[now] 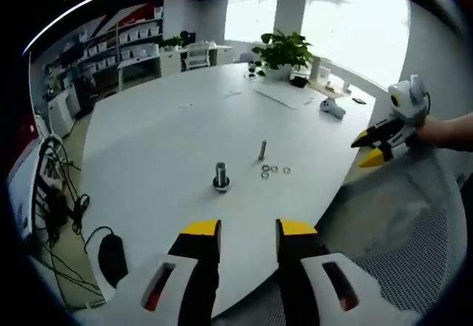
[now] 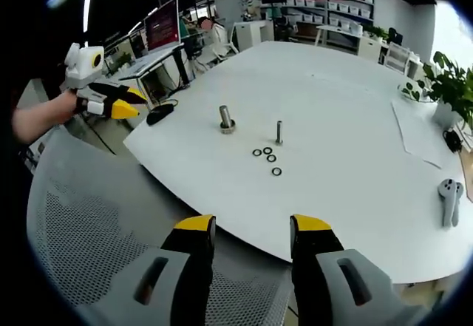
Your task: Place the washer onto the threaded stud by aligning its center hole with the stud, sliding it down to the base, and recovering from edge contact or off-axis alignment until the washer reaches the visible bottom stop.
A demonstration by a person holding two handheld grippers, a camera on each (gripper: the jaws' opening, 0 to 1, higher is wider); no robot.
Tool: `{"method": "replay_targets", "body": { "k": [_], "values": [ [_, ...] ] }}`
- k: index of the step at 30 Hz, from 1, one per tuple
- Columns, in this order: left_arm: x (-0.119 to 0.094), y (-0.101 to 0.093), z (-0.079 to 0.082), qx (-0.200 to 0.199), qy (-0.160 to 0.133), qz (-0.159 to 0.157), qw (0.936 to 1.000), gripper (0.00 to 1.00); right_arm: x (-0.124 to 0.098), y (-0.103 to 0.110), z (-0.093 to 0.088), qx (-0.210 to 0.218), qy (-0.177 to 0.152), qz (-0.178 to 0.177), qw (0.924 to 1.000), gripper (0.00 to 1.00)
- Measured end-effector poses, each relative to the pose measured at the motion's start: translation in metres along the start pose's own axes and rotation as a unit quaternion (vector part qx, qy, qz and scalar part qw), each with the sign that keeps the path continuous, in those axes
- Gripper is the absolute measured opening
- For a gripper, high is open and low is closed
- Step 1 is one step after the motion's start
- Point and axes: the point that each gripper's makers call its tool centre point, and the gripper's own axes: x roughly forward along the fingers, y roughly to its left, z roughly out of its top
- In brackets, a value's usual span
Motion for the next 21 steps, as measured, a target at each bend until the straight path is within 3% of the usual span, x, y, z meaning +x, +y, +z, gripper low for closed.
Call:
{"method": "replay_targets", "body": {
  "k": [8,21],
  "values": [
    [-0.013,-0.011,-0.007,0.003,0.008,-0.008,0.9999,0.29,0.000,0.000,-0.001,-0.004,0.003,-0.002,1.0000,0.43],
    [-0.023,-0.023,-0.011,-0.023,-0.008,-0.005,0.9997,0.29,0.000,0.001,-0.003,-0.009,0.013,-0.005,0.9999,0.43]
  ]
}}
